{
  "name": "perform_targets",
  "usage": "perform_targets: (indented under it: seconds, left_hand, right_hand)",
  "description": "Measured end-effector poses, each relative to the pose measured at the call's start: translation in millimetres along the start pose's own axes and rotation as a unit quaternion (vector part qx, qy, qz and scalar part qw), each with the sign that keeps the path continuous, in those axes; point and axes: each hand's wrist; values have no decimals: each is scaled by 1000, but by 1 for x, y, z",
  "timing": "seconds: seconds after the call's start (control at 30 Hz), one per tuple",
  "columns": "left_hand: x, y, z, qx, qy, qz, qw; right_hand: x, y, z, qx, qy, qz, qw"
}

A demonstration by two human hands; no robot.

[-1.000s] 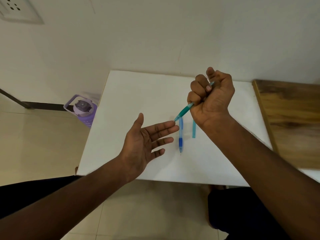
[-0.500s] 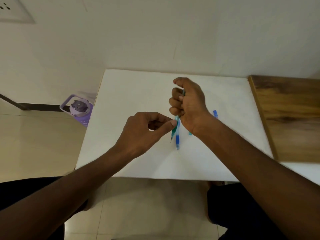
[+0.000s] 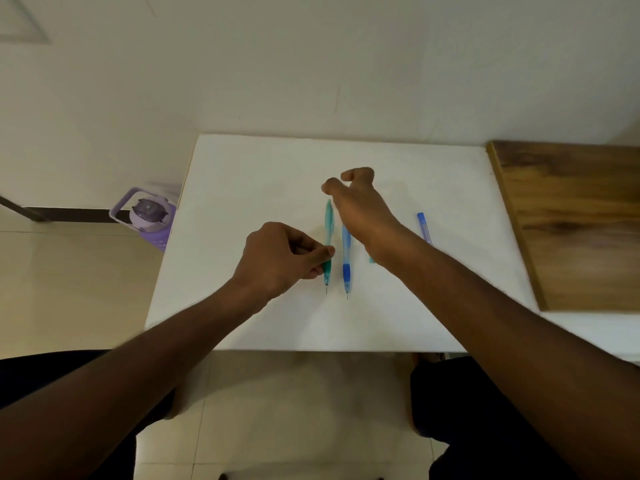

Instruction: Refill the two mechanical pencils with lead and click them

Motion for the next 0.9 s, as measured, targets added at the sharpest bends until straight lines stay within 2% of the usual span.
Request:
perform_targets:
  seconds: [0.07,0.13,0.27,0.43,0.63,0.73,0.8,0.9]
  left_hand:
    - [-10,-3,4,-18,39,-2,999]
    - [-17,-7,9,-38,58,-5,998]
    - [-23,-17,11,-58,57,5,997]
    - [-29,-22,3,-84,92,15,992]
    - [-29,-20,5,-101,78,7,992]
    - [-28,-13,7,-104,32,-3,994]
    - [-29,-3,7,-138,-31,-30,989]
    - [-22,13,9,-239,-153,-115,952]
  right_hand:
    - [-4,8,0,62,56,-17,996]
    - [-7,15,0,68,87,-37,993]
    - [-7,20,-1,67,123,-15,990]
    - [-3,22,1,83,148,1,985]
    - [1,40,6,172,187,29,967]
    - [5,50,5,256,189,73,945]
    - [4,59,6,304,171,88,933]
    - [10,72,6,354,168,58,918]
Point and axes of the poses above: each hand's wrist, its own x-axis away from the middle knuckle, its own y-axis out of the back of the hand, z = x × y, and after that the axes turned 14 degrees about y, right-handed
